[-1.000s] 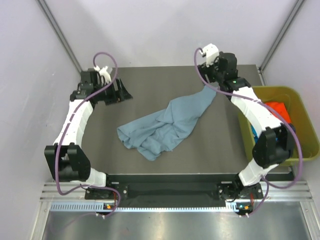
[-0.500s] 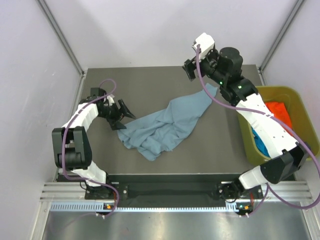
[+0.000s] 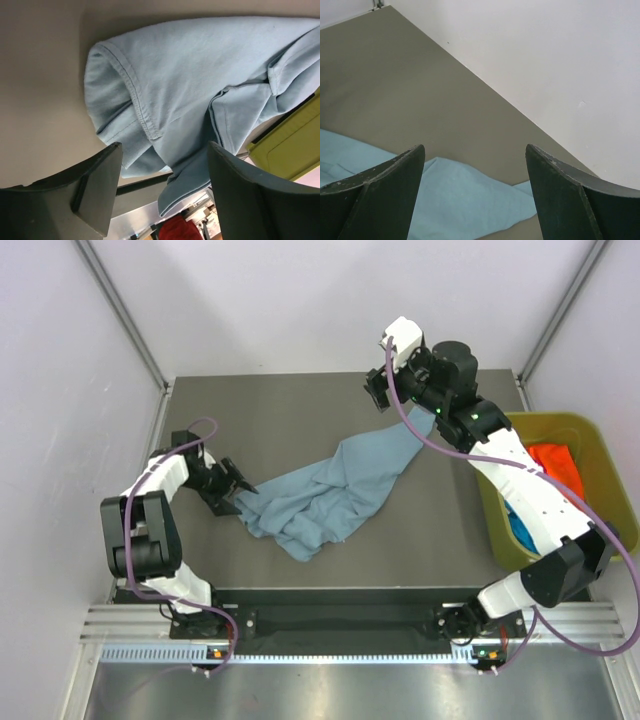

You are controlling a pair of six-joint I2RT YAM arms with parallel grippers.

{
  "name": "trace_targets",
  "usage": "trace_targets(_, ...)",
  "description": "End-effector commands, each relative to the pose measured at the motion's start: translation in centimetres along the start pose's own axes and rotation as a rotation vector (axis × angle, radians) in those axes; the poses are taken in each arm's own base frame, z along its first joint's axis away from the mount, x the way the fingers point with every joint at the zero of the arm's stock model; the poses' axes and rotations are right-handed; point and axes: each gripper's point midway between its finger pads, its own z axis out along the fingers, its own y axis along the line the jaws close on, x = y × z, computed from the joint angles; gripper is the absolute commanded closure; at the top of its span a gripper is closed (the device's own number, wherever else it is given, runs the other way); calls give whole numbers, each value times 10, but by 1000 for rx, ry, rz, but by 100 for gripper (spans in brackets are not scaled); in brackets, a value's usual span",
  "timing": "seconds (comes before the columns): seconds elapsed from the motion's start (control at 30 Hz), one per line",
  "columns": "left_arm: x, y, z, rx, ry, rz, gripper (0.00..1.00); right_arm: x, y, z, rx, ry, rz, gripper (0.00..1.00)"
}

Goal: Fold and stack the t-shirts
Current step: Flatten the tshirt out

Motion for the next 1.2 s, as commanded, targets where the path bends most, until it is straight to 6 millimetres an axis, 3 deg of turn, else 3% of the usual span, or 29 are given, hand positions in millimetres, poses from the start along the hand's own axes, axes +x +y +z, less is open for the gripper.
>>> trace_targets(0.0, -7, -2, 6, 2, 4, -29, 29, -31, -8, -4, 16, -84, -7, 19)
trace_targets(0.27, -31, -20, 16, 58, -4, -44, 39, -23, -9, -10, 32, -65, -23, 18)
trace_targets(0.37, -34, -24, 17, 79, -3, -32, 64, -21, -10, -11, 40, -62, -27, 18)
trace_targets(0.4, -36, -27, 19, 91, -5, -32, 89, -20, -9, -11, 39, -60, -29, 19)
trace_targets(0.43, -40, -30, 18, 103, -14, -25, 100, -19, -10, -11, 40, -59, -30, 19)
trace_targets(0.6, -61, -67, 9, 187, -65, 71, 100, -18, -11, -7, 44, -62, -30, 21)
trace_targets(0.63, -75, -90, -2, 224, -112, 138, 100, -16, -11, -5, 48, -58, -31, 21)
trace_targets(0.7, -79, -124, -1, 246, -136, 302, 100, -15, -14, -2, 63, -60, -32, 21)
trace_targets(0.73, -88, -167, -19, 283, -212, 421, 100, -14, -15, 0, 66, -59, -30, 21)
trace_targets(0.8, -99, -210, -32, 320, -294, 548, 100, -17, -16, 2, 70, -66, -31, 22)
trace_targets(0.83, -107, -249, -63, 384, -391, 624, 100, -16, -16, 4, 69, -63, -32, 22)
trace_targets(0.9, -117, -287, -81, 432, -500, 718, 100, -22, -18, 5, 72, -73, -35, 22)
trace_targets(0.93, -115, -315, -105, 488, -562, 771, 100, -26, -19, 4, 75, -80, -40, 22)
trace_targets(1.0, -122, -336, -122, 542, -622, 811, 100, -26, -20, 3, 75, -80, -45, 22)
trace_targets(1.03, -124, -349, -141, 564, -677, 830, 100, -28, -21, 2, 78, -83, -52, 22)
trace_targets(1.17, -126, -371, -193, 593, -859, 930, 100, -30, -21, -4, 83, -88, -63, 22)
